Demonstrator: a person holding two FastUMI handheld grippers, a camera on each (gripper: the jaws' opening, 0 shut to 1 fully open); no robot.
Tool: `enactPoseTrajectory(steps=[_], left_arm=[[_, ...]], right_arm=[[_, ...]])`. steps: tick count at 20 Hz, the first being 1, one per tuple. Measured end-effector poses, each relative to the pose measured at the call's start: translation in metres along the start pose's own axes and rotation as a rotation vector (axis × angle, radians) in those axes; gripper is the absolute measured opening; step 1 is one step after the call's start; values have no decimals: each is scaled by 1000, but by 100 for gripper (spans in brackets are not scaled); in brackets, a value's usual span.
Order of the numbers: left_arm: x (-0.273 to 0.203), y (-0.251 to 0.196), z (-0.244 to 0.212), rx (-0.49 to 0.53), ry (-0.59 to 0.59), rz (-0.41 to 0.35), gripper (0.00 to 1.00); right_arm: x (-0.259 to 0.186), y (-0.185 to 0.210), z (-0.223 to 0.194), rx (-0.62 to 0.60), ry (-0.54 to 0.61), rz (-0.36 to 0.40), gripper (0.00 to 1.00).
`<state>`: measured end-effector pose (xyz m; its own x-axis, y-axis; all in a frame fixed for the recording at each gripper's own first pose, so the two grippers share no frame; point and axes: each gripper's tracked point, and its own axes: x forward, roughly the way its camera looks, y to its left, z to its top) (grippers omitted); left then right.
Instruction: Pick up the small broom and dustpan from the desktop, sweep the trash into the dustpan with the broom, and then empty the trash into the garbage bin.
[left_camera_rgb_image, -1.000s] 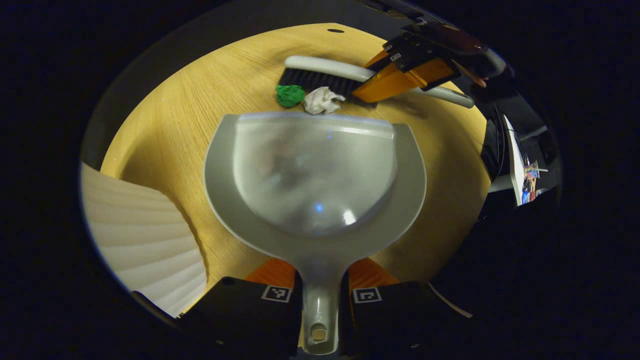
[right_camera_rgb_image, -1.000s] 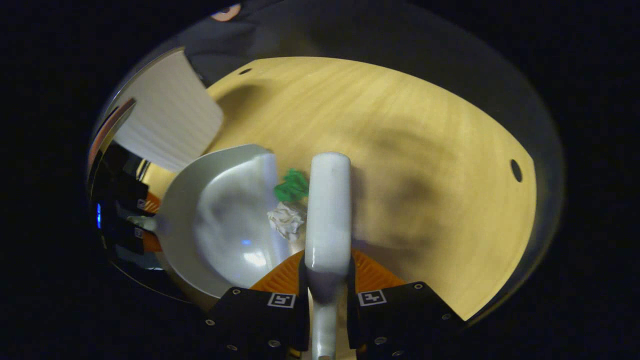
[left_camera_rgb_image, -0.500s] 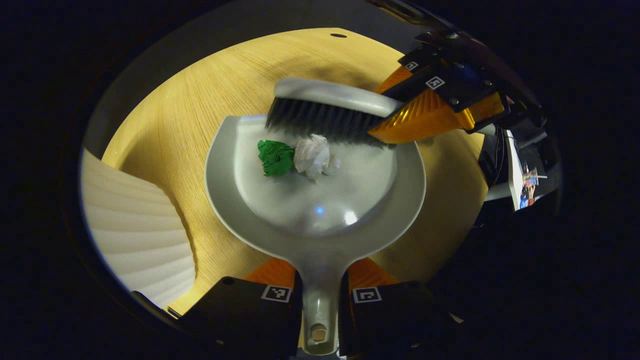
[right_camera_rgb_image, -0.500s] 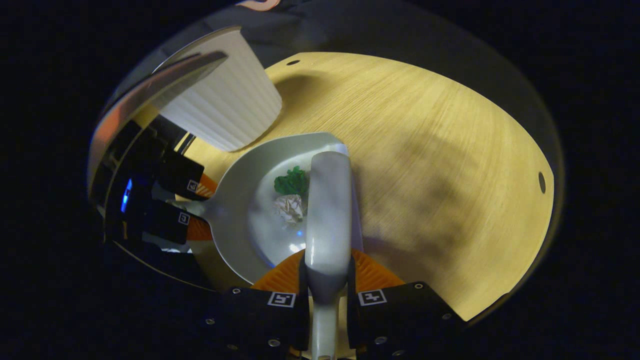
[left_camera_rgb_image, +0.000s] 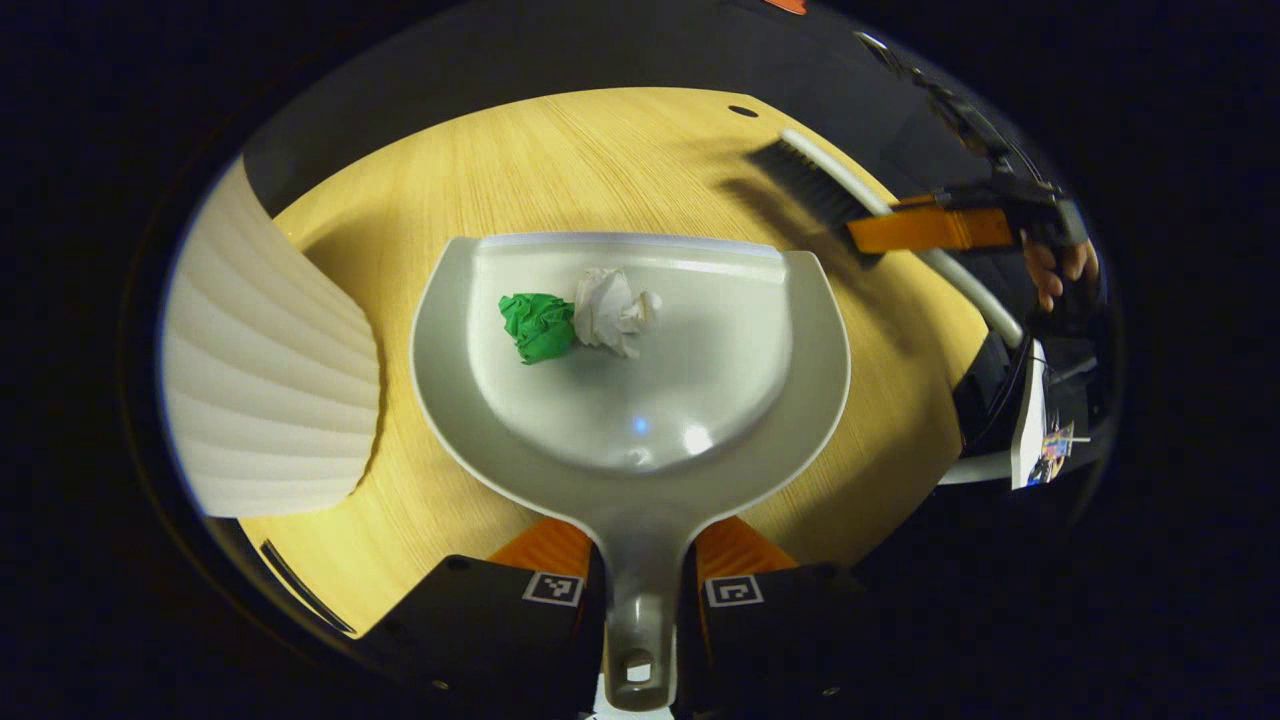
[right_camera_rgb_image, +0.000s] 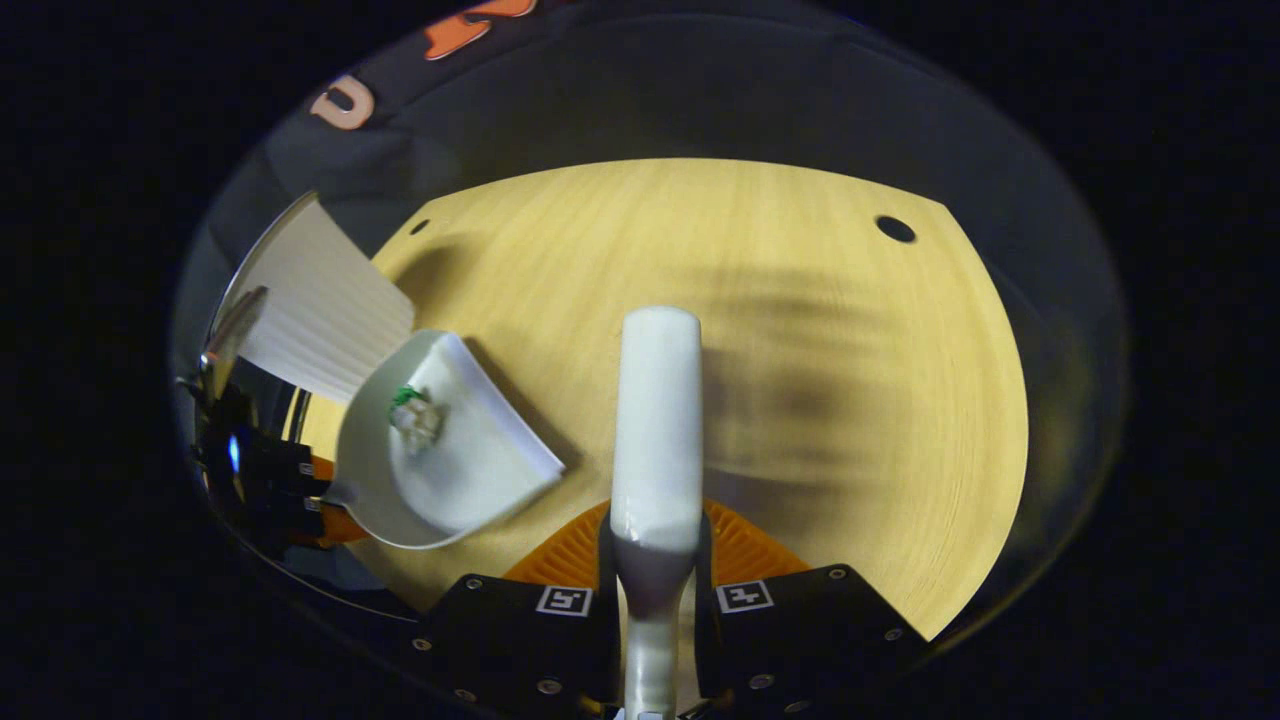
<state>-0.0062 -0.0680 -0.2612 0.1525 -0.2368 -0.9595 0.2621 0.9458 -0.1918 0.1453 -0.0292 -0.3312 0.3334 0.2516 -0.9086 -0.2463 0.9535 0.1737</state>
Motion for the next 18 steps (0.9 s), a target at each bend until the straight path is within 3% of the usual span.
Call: enactPoseTrajectory(steps=[3,5,7,8,9,15,18], left_arm=[[1,-8,12,-80,-24,32,30],[-1,-16,17,-117,-44,23,30],[-12,-16,22,-55,-72,38,30],[-22,-12,27,-7,-104,62,30],[-31,-12,30,15,-120,76,30],[-51,-25,44,-21,-278,28,30],[-41,7,41,-49,-322,151,30]], right_arm=[[13,2,-23,72,28,-88,30],[16,9,-27,113,30,-89,31],[17,11,-33,115,34,-126,31],[15,14,-35,109,39,-126,22],[14,17,-35,101,37,-129,32],[17,7,-39,116,36,-135,46],[21,15,-40,147,26,-101,57]])
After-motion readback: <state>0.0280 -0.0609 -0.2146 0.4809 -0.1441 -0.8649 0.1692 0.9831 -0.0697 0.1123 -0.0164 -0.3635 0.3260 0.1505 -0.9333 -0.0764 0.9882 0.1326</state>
